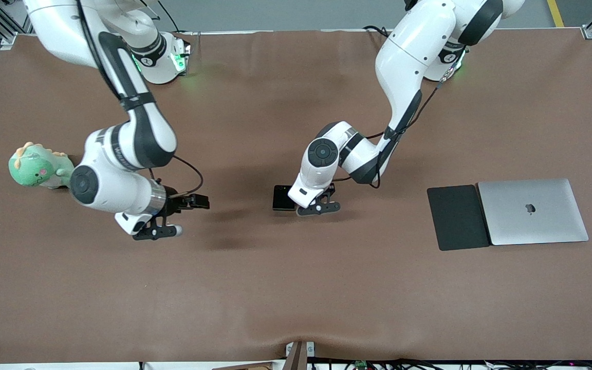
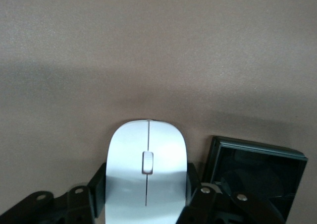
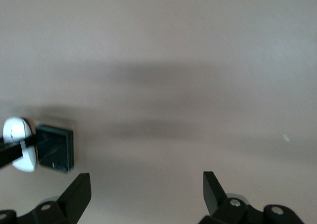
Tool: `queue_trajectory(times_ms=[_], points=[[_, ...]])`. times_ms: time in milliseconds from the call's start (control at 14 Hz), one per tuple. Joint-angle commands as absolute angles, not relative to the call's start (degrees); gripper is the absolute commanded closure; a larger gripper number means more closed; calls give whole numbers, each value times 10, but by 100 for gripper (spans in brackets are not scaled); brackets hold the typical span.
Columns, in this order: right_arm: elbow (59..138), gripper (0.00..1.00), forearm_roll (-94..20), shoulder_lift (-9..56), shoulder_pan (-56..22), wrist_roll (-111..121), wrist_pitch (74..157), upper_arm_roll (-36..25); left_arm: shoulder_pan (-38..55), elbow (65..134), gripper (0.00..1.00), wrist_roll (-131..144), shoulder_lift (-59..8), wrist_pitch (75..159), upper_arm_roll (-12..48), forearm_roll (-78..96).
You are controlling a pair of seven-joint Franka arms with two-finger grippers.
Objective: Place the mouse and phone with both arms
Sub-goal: 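Grasp the white mouse with the left gripper while the right gripper reaches the phone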
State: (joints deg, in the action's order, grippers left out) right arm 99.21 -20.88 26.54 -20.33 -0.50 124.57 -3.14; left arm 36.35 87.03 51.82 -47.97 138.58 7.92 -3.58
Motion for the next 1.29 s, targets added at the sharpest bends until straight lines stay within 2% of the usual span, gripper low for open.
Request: queue_trajectory(times_ms=[0, 286, 500, 786, 1071, 1214], points=[[992, 0, -194, 272, -233, -29, 1279, -36, 375, 862, 47, 537, -484, 1390, 70, -51], [984, 0, -191, 294, -269, -82, 1282, -39, 371, 862, 50, 536, -476, 1385, 70, -54], [977, 0, -185, 321, -279, -85, 1320, -38, 367, 863, 50, 537, -462, 1379, 65, -74], [915, 0, -182, 384, -320, -146, 1341, -40, 353, 866, 49, 530, -422, 1338, 52, -77], [873, 0, -101, 424, -347, -265, 1335, -39, 304, 870, 49, 477, -376, 1304, 54, -78], [849, 0, -99, 445, -363, -283, 1336, -39, 283, 871, 49, 455, -354, 1275, 55, -78]])
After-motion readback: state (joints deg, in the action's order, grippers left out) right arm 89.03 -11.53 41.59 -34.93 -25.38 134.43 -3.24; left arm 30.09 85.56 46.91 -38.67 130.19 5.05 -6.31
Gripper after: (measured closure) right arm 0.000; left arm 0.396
